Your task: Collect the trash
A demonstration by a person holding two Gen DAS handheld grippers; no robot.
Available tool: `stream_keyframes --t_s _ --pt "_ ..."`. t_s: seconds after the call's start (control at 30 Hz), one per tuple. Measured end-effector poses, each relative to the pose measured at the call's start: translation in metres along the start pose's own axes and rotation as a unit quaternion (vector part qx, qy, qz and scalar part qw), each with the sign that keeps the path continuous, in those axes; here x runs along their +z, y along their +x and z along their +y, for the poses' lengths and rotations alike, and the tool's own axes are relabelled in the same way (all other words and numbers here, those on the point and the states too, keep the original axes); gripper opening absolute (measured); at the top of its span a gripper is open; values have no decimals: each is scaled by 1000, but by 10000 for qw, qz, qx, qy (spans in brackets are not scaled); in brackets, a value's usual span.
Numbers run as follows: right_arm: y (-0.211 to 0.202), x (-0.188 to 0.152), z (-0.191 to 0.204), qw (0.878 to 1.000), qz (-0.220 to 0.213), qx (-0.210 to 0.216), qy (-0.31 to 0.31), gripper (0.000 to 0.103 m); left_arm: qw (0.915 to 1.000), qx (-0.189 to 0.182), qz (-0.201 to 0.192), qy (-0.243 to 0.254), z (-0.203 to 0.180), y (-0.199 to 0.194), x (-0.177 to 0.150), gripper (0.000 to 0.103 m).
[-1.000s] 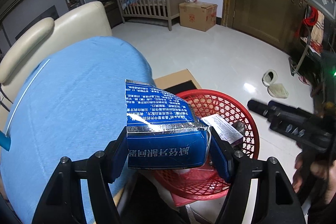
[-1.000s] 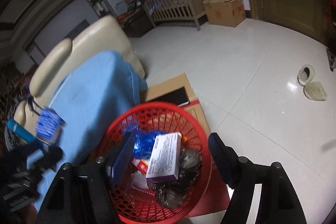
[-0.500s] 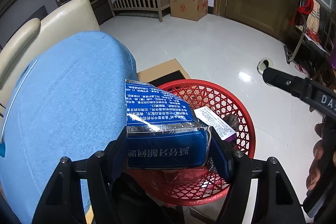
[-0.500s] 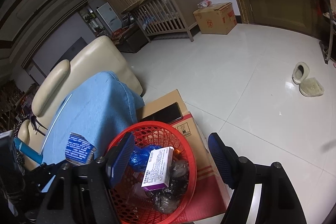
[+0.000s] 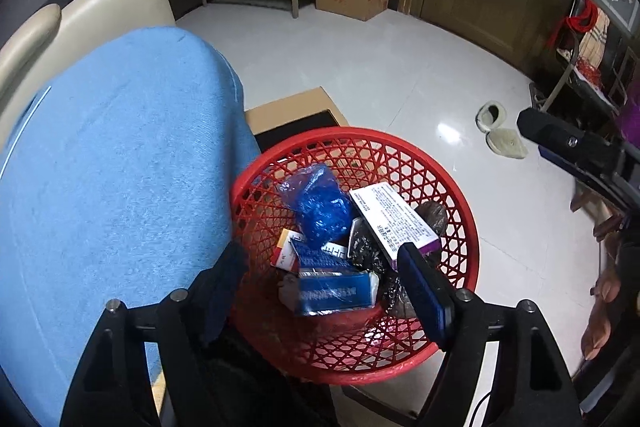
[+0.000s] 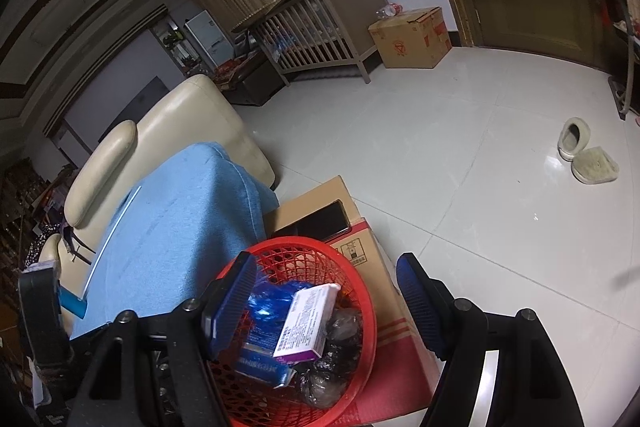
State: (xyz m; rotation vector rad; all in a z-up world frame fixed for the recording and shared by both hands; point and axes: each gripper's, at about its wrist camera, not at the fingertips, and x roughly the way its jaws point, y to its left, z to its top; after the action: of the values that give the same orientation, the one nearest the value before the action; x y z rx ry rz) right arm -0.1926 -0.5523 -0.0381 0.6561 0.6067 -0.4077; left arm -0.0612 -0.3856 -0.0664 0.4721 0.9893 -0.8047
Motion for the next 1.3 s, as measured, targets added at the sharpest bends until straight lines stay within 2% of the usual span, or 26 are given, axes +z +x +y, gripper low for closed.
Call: stream_keyframes --t_s 0.13,0.47,0.63,0.83,1.03,1.13,1.3 --pt "-2 1 13 9999 -13 72 -106 76 9996 94 -261 -64 12 -20 1 79" --pt "-6 1 62 9979 -11 240 -604 77 9949 615 -757 -274 50 -62 -15 79" --pt "-9 -9 87 9955 80 207 -921 78 9923 653 -920 -506 69 -75 -26 79" --pt "-10 -29 112 9920 243 -38 -1238 83 9878 736 -1184 -693 87 -91 -39 79" --pt "-3 -57 129 9866 495 -377 -1507 84 9833 769 -1287 -1033 115 -101 -58 79" --pt "1 -73 136 9829 612 -570 -1643 88 9802 839 -1335 -1200 128 -106 -67 93" --pt "4 -92 144 9795 776 -731 -1711 90 9766 773 -1457 -1377 142 -116 -80 93"
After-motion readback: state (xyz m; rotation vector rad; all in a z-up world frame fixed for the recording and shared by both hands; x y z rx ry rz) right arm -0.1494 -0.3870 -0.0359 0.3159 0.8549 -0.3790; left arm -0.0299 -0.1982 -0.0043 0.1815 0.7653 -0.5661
